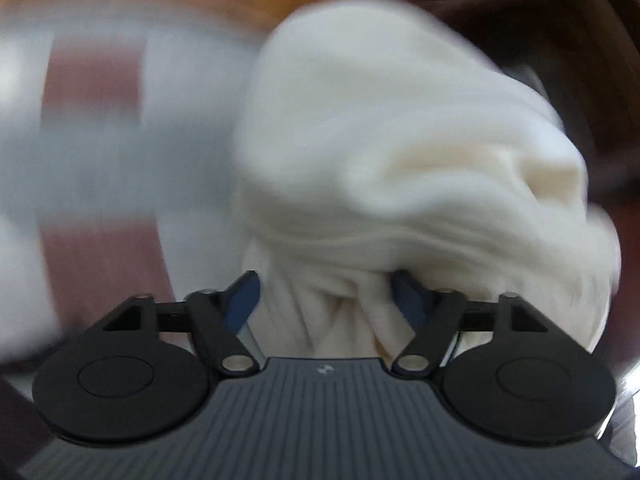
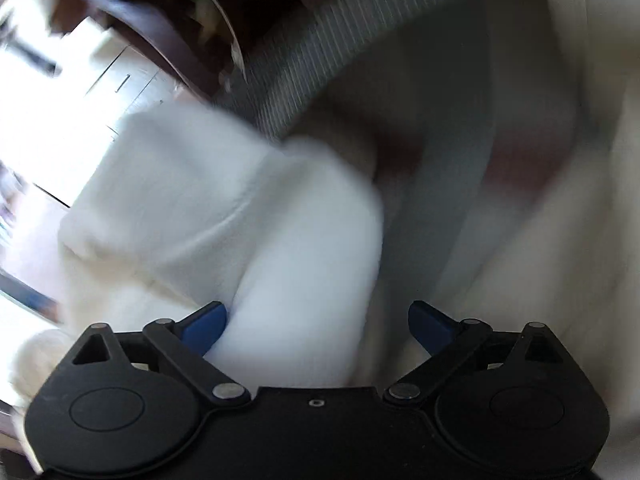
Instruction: Fold clothes
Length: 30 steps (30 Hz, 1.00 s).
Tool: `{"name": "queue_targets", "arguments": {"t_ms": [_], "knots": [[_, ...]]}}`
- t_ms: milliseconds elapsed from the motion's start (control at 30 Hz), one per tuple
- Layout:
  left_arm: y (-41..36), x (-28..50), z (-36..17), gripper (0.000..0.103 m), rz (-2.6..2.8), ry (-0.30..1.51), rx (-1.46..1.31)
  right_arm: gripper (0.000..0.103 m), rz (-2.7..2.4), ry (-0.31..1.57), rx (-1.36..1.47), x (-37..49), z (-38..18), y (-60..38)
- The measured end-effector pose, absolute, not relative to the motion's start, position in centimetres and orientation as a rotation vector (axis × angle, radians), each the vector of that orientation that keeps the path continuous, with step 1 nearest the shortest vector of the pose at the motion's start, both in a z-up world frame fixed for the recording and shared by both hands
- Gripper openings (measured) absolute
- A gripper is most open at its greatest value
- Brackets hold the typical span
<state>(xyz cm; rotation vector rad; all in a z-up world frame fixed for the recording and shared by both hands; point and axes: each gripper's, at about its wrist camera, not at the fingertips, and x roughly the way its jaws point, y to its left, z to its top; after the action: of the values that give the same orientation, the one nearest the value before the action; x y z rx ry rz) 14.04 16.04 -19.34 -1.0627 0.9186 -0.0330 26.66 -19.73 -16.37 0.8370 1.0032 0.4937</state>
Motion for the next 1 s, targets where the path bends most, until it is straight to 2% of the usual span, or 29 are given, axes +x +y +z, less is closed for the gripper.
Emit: {"name": "queue_targets", "arguments": {"t_ms": [33,67,100,133,200,233,433,533,633,833,933,1000], "knots": [[16.6,14.1,-20.6,0.069,-0.038,0.936,-1.168,0.063,0.512,1.007,0.96,26.0,-17.2,-19.7],[16.7,13.9,-20.2,0.054,-0.063,0.92,-1.138,0.052,0.505,0.988,1.046,25.1,-17.6,-19.8],[16.7,13.7,-19.7,0.044,-0.091,0.902,-1.095,0.048,0.492,0.963,1.121,24.2,-17.8,-19.8],[16.4,13.6,-18.8,0.024,-0.125,0.894,-1.033,0.046,0.492,0.946,1.138,23.5,-17.7,-19.7],[16.0,13.1,-16.8,0.016,-0.186,0.876,-0.938,0.044,0.527,0.957,1.137,22.5,-17.0,-18.8],[16.0,12.8,-16.1,0.002,-0.199,0.864,-0.945,0.043,0.558,0.978,1.158,22.4,-16.8,-18.4],[16.9,11.2,-11.0,0.002,-0.255,0.813,-0.877,0.042,0.72,1.04,1.139,21.3,-12.8,-15.9],[18.4,9.5,-6.4,0.002,-0.244,0.813,-0.761,0.042,0.795,1.08,1.163,20.3,-10.3,-14.5],[21.0,6.0,0.8,0.002,-0.167,0.772,-0.615,0.042,0.847,1.165,1.233,18.9,-7.8,-10.8],[27.0,-5.8,18.1,0.002,0.107,0.635,-0.365,0.042,1.29,1.219,1.258,15.1,2.1,2.8],[28.3,-12.4,25.5,0.002,0.241,0.573,-0.241,0.041,1.559,1.203,1.187,11.7,8.0,8.6],[27.9,-16.1,28.8,0.004,0.293,0.527,-0.163,0.04,1.679,1.081,1.017,9.7,11.4,10.4]]}}
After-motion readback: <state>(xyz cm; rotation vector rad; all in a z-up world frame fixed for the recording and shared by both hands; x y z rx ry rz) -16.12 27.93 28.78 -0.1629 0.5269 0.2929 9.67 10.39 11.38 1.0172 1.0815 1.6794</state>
